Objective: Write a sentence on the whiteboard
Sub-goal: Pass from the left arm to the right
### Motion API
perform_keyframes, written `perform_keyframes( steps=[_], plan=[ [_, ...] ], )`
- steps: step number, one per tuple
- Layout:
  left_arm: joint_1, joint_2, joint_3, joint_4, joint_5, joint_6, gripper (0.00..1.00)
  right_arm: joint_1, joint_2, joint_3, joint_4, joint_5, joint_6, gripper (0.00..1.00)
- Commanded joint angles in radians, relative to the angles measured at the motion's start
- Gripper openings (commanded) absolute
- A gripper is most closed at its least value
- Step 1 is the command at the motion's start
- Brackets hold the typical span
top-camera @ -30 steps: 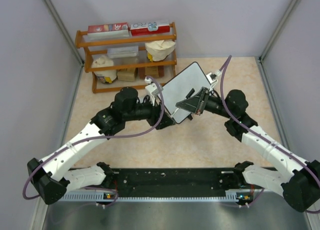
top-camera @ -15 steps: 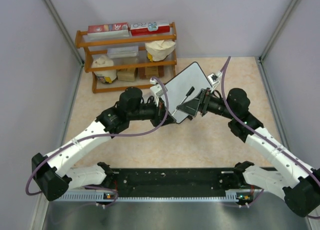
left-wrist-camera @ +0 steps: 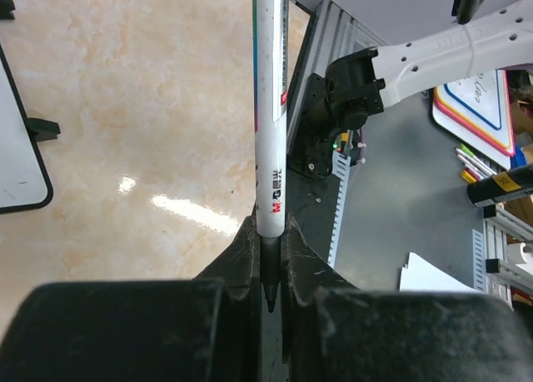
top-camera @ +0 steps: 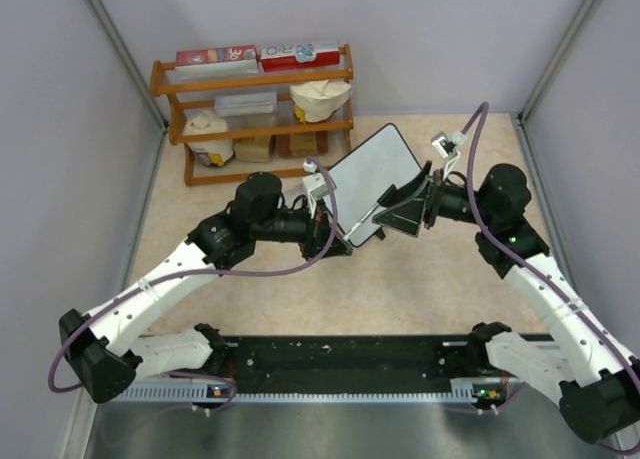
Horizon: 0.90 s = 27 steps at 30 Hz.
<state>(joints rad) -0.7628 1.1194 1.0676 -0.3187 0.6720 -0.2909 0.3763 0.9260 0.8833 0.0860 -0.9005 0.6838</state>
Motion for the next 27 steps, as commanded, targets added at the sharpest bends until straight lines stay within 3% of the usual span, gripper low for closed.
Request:
perform_keyframes(
  steps=[1, 8, 19, 27],
  plan=[
    [0.000, -0.041, 0.041, 0.021, 0.078, 0.024, 0.00, -0.005, 0.016, 0.085, 0.012, -0.089, -0.053, 0.99],
    [-0.001, -0.041, 0.066, 0.010, 0.135, 0.045, 0.00, -0.007, 0.046, 0.105, 0.081, -0.144, -0.004, 0.99],
    [-0.016, -0.007, 0.091, 0.059, 0.189, 0.029, 0.00, 0.007, 0.112, 0.100, 0.327, -0.248, 0.174, 0.98],
    [-0.029, 0.006, 0.091, 0.066, 0.173, 0.022, 0.00, 0.075, 0.111, 0.111, 0.224, -0.241, 0.106, 0.73]
  ],
)
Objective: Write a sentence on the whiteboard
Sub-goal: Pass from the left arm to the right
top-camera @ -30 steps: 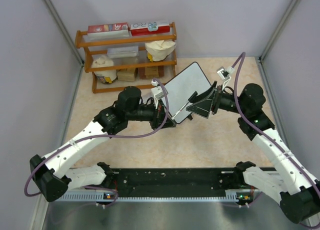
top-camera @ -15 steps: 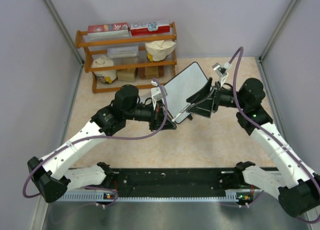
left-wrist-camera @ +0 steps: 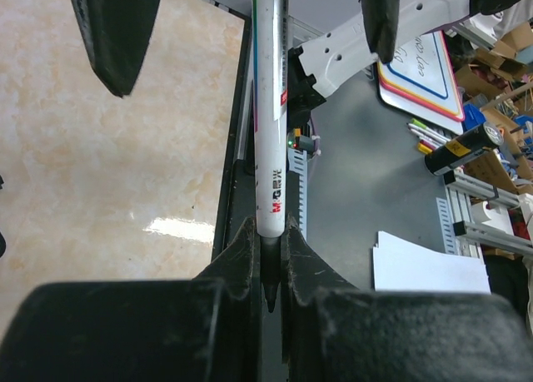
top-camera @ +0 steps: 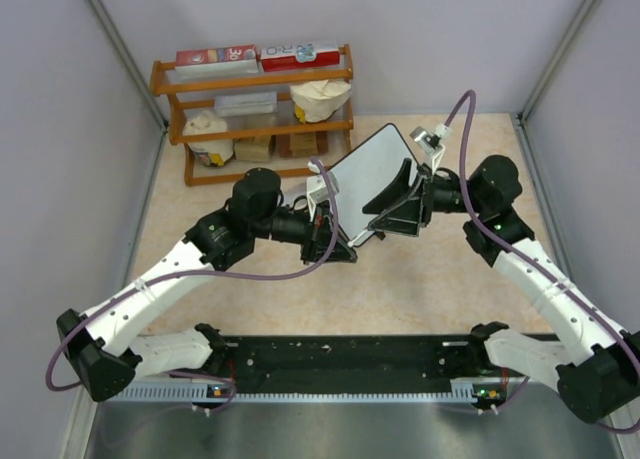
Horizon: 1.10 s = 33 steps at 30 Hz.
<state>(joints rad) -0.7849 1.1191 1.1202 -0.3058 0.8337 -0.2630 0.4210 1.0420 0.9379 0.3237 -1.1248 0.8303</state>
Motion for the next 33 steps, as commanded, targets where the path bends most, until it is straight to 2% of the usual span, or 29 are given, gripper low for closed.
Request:
perform_keyframes(
  steps=[1, 4, 7, 10, 16, 22, 26, 28, 30, 33],
  plan=[
    [-0.008, 0.007, 0.036, 0.053, 0.007, -0.005, 0.00, 0.041, -0.008, 0.056, -0.043, -0.013, -0.077, 0.72],
    [-0.010, 0.007, 0.033, 0.054, -0.004, -0.008, 0.00, 0.047, -0.019, 0.059, -0.127, 0.000, -0.132, 0.66],
    [-0.010, 0.010, 0.030, 0.053, -0.004, -0.010, 0.00, 0.047, -0.031, 0.058, -0.173, 0.006, -0.163, 0.51],
    [-0.008, 0.010, 0.026, 0.051, -0.013, -0.005, 0.00, 0.047, -0.033, 0.061, -0.213, 0.020, -0.186, 0.41],
    [-0.010, 0.008, 0.009, 0.048, -0.011, -0.010, 0.00, 0.048, -0.034, 0.045, -0.183, 0.026, -0.163, 0.32],
    [-0.011, 0.016, 0.001, 0.056, -0.010, -0.012, 0.00, 0.048, -0.028, 0.041, -0.164, 0.017, -0.152, 0.30],
    [-0.014, 0.027, 0.001, 0.057, -0.007, -0.012, 0.00, 0.048, -0.022, 0.038, -0.138, 0.000, -0.135, 0.40],
    [-0.016, 0.030, 0.001, 0.060, -0.008, -0.013, 0.00, 0.048, -0.020, 0.035, -0.137, 0.002, -0.131, 0.42],
    [-0.016, 0.036, 0.000, 0.060, -0.002, -0.018, 0.00, 0.048, -0.013, 0.036, -0.135, -0.009, -0.126, 0.42],
    [-0.016, 0.034, -0.005, 0.059, -0.005, -0.016, 0.00, 0.048, -0.013, 0.032, -0.138, -0.012, -0.131, 0.33]
  ],
)
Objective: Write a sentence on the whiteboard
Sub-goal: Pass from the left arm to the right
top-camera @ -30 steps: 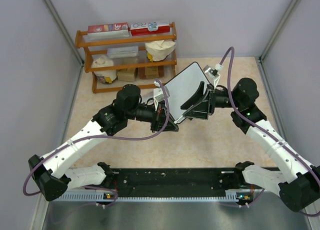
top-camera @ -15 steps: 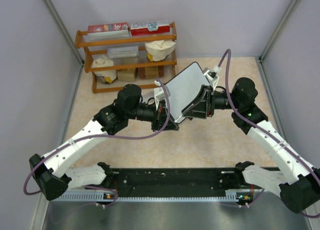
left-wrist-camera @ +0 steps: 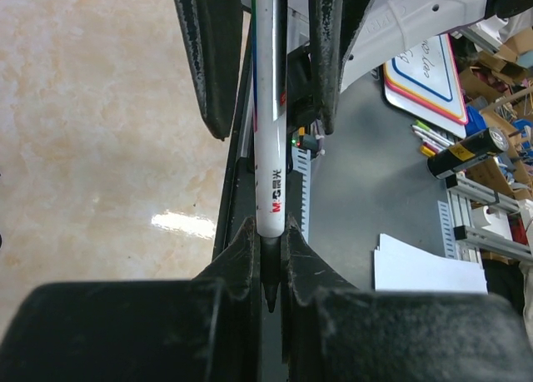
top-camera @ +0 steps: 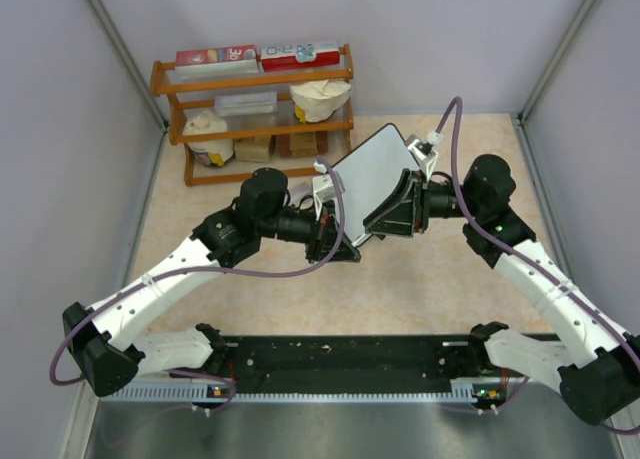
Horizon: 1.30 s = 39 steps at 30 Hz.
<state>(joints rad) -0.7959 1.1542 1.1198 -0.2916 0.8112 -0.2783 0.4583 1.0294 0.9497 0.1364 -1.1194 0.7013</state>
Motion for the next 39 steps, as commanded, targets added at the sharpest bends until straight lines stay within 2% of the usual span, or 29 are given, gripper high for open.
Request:
perform_keyframes(
  steps=[1, 3, 4, 11, 15, 18, 25, 32, 33, 35, 36, 38, 39],
  plan=[
    [-0.003, -0.002, -0.008, 0.043, 0.013, 0.001, 0.00, 0.011, 0.001, 0.018, 0.048, -0.016, -0.002, 0.22],
    [-0.005, 0.001, -0.009, 0.036, 0.008, 0.004, 0.00, 0.013, 0.006, 0.018, 0.046, -0.017, -0.006, 0.10],
    [-0.005, 0.002, -0.009, 0.031, 0.005, 0.005, 0.00, 0.011, 0.006, 0.018, 0.045, -0.020, -0.006, 0.00],
    [-0.005, -0.027, -0.017, 0.028, -0.072, 0.019, 0.00, 0.011, 0.011, 0.024, -0.007, -0.017, -0.049, 0.00],
    [-0.003, -0.044, -0.018, 0.029, -0.078, 0.028, 0.00, 0.011, 0.015, 0.021, -0.015, -0.016, -0.056, 0.30],
    [-0.005, -0.030, -0.012, 0.023, -0.054, 0.025, 0.00, 0.011, 0.017, 0.023, 0.000, -0.011, -0.045, 0.34],
    [-0.003, -0.019, -0.014, 0.019, -0.037, 0.027, 0.00, 0.010, 0.035, 0.024, 0.040, -0.014, -0.013, 0.33],
    [-0.003, -0.022, -0.017, 0.016, -0.040, 0.034, 0.00, 0.013, 0.044, 0.015, 0.038, -0.023, -0.020, 0.17],
    [-0.003, -0.021, -0.017, 0.011, -0.043, 0.036, 0.00, 0.011, 0.043, 0.014, 0.037, -0.023, -0.022, 0.09],
    [-0.003, -0.019, -0.017, 0.012, -0.043, 0.037, 0.00, 0.011, 0.046, 0.012, 0.034, -0.025, -0.025, 0.00],
    [-0.005, -0.017, -0.014, 0.009, -0.047, 0.037, 0.00, 0.010, 0.046, 0.014, 0.031, -0.022, -0.028, 0.00],
    [-0.003, -0.016, -0.009, 0.006, -0.059, 0.037, 0.19, 0.011, 0.043, 0.021, -0.012, -0.002, -0.061, 0.00],
    [-0.003, -0.014, -0.008, 0.005, -0.084, 0.037, 0.52, 0.011, 0.044, 0.027, -0.042, 0.015, -0.083, 0.00]
  ],
)
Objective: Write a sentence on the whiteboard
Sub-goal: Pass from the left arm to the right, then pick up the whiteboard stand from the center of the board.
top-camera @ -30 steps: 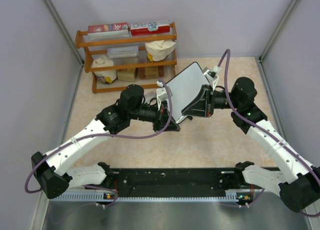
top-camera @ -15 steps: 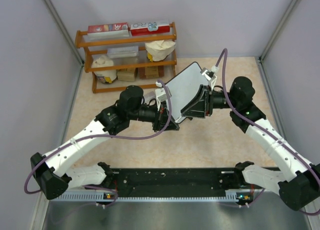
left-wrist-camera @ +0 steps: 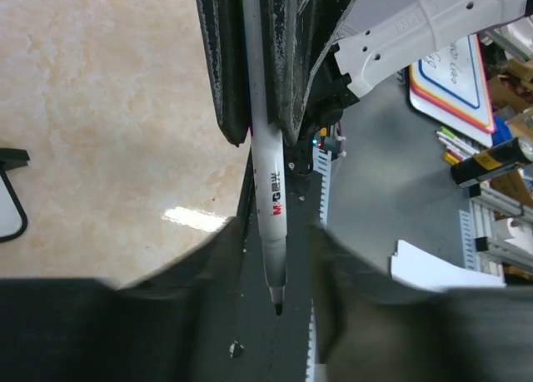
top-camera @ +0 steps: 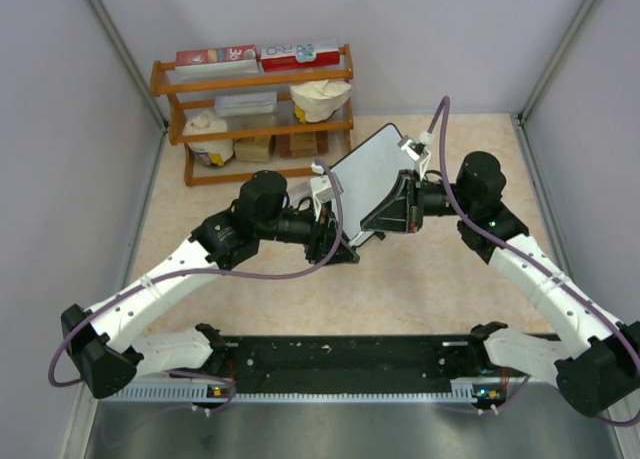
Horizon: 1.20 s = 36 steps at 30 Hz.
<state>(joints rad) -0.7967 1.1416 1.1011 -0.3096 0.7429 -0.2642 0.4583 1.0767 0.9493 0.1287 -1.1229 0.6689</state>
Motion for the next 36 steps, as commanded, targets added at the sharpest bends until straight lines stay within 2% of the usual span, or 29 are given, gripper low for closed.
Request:
perform_keyframes(
  steps=[1, 3, 7, 15, 17, 20, 24, 25, 28, 31, 32, 35, 36],
  plan=[
    [-0.002, 0.000, 0.013, 0.017, -0.028, 0.025, 0.62, 0.010, -0.003, 0.034, -0.073, 0.059, -0.070, 0.00],
    [-0.004, 0.001, 0.017, 0.007, -0.074, 0.026, 0.75, 0.000, 0.002, 0.054, -0.165, 0.095, -0.123, 0.00],
    [-0.002, 0.003, 0.010, -0.011, -0.134, 0.031, 0.82, -0.044, -0.012, 0.048, -0.215, 0.208, -0.147, 0.00],
    [-0.002, 0.058, -0.006, -0.011, -0.255, 0.025, 0.83, -0.216, -0.073, -0.017, -0.313, 0.403, -0.143, 0.00],
    [-0.015, 0.139, 0.008, -0.016, -0.301, 0.023, 0.82, -0.277, -0.101, -0.033, -0.386, 0.516, -0.146, 0.00],
    [-0.057, 0.226, 0.043, -0.028, -0.367, 0.068, 0.81, -0.302, -0.129, -0.049, -0.437, 0.616, -0.149, 0.00],
    [-0.110, 0.384, 0.159, -0.039, -0.448, 0.134, 0.66, -0.343, -0.156, -0.050, -0.504, 0.745, -0.161, 0.00],
    [-0.121, 0.456, 0.183, -0.039, -0.458, 0.160, 0.56, -0.354, -0.168, -0.056, -0.514, 0.783, -0.160, 0.00],
    [-0.147, 0.606, 0.288, -0.031, -0.499, 0.206, 0.37, -0.404, -0.210, -0.087, -0.534, 0.842, -0.164, 0.00],
    [-0.153, 0.746, 0.408, -0.043, -0.557, 0.241, 0.23, -0.426, -0.239, -0.098, -0.570, 0.896, -0.181, 0.00],
    [-0.153, 0.776, 0.433, -0.040, -0.577, 0.249, 0.14, -0.429, -0.248, -0.102, -0.577, 0.906, -0.186, 0.00],
    [-0.154, 0.888, 0.525, -0.045, -0.661, 0.257, 0.00, -0.440, -0.273, -0.122, -0.598, 0.943, -0.187, 0.00],
    [-0.153, 0.914, 0.578, -0.055, -0.687, 0.257, 0.00, -0.441, -0.276, -0.124, -0.604, 0.951, -0.187, 0.00]
  ],
)
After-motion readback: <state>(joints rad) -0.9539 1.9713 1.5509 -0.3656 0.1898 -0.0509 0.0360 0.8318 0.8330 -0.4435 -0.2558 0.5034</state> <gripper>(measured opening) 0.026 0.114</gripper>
